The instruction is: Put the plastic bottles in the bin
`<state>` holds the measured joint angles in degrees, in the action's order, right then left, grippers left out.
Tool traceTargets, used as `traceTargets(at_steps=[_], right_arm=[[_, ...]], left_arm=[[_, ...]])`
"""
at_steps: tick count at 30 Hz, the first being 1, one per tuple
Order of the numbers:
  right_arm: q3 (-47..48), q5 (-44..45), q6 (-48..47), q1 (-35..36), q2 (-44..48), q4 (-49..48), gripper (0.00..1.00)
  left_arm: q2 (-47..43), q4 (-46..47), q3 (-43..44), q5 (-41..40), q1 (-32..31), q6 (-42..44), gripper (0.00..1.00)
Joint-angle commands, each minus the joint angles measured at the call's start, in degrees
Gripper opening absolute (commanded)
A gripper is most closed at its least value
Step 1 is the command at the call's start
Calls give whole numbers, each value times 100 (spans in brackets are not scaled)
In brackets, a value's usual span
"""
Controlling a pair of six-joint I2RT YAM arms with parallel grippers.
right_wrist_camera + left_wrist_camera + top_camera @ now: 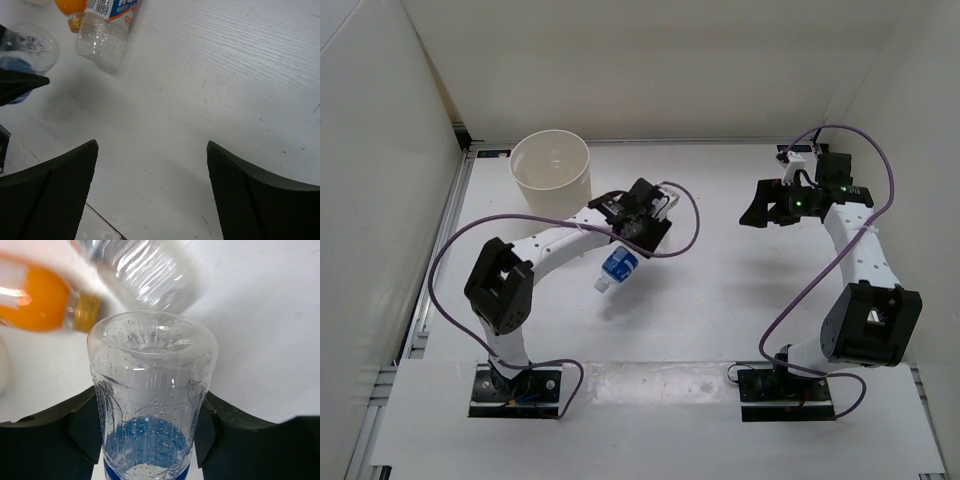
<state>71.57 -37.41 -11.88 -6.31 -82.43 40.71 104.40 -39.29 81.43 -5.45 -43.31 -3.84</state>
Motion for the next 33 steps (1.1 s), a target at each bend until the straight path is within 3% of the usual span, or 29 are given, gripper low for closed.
traceTargets(at_steps=[1,3,6,9,11,17,24,33], right_arm=[[243,-232,142,-20,-62,-142,90],[235,-214,159,-20,-45,-160,90],[226,-197,230,-37,-10,-177,90],[138,-197,274,-46,61,-221,90],[68,-197,309,-81,131,-282,90],[-55,-206,388,-222,280,-318,90],[-3,-241,414,-345,263,-353,90],[138,-258,423,-398,131,-327,90]], left_arm=[[-640,36,1062,-211,-221,743,55],[-465,-166,1619,-237,-213,1120,55],[-26,-483,4090,-281,-187,1743,52],[335,-231,5255,-246,-3,2236,50],[397,51,5479,-280,155,2308,50],[-24,1571,4954,-509,1437,1185,55],[-271,1775,4049,-299,2703,219,57],[-315,1916,3311,-149,2986,-230,63]])
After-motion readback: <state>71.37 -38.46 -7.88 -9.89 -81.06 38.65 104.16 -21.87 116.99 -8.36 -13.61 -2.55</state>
